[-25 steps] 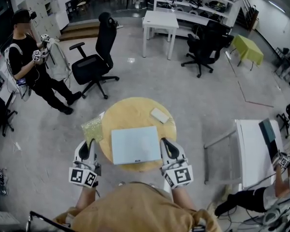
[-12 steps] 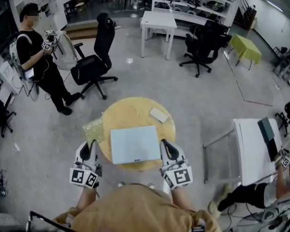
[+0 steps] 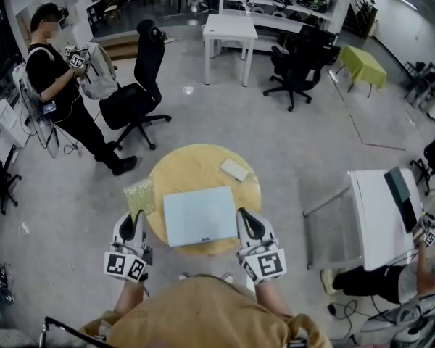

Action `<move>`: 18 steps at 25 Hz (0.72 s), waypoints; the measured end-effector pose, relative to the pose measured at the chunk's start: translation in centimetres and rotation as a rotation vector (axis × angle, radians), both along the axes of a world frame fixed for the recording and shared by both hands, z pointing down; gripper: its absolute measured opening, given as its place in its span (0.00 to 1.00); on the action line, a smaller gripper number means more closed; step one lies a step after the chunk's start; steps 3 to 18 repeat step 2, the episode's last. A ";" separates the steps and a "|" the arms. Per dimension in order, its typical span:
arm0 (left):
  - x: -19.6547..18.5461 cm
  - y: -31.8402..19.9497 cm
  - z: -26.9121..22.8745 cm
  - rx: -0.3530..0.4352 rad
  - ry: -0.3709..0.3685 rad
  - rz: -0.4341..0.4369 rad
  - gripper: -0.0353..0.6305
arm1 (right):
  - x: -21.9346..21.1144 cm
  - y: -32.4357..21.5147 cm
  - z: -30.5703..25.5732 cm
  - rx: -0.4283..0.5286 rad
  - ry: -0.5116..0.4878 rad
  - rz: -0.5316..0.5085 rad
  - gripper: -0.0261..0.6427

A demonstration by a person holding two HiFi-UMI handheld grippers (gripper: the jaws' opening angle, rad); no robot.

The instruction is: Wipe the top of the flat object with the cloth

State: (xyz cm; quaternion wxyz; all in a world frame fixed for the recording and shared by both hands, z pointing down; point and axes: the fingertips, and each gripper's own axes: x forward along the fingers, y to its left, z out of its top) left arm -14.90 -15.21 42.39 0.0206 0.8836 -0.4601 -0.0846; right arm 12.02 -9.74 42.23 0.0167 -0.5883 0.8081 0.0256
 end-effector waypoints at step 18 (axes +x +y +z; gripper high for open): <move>0.3 0.0 -0.3 0.003 0.007 0.012 0.15 | -0.2 0.5 0.1 -0.015 0.007 -0.002 0.04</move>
